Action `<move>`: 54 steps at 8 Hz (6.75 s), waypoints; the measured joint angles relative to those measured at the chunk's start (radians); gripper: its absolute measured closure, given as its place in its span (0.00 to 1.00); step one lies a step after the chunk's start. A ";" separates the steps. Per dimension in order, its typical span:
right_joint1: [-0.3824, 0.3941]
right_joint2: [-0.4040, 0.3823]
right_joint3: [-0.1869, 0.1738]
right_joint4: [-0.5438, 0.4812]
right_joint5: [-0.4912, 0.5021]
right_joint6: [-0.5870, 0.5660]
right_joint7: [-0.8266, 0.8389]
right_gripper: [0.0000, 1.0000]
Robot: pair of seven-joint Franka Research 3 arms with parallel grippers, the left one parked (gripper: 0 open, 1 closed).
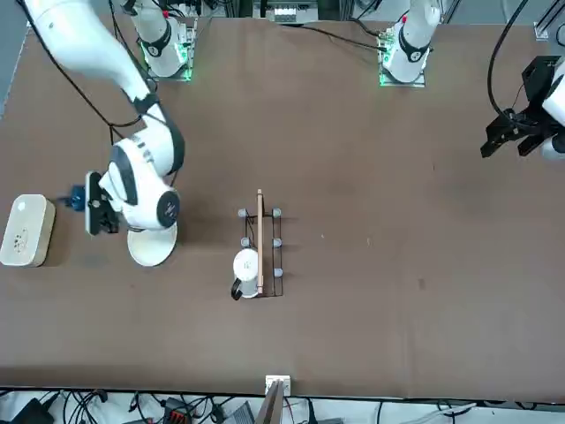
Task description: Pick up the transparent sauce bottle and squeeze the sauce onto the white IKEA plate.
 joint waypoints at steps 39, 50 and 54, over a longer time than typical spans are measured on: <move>-0.331 0.085 0.143 -0.226 -0.081 -0.030 0.525 0.00; -0.207 0.077 0.148 0.313 0.480 0.100 -0.774 0.00; -0.249 0.012 0.116 0.375 0.663 0.085 -1.289 0.00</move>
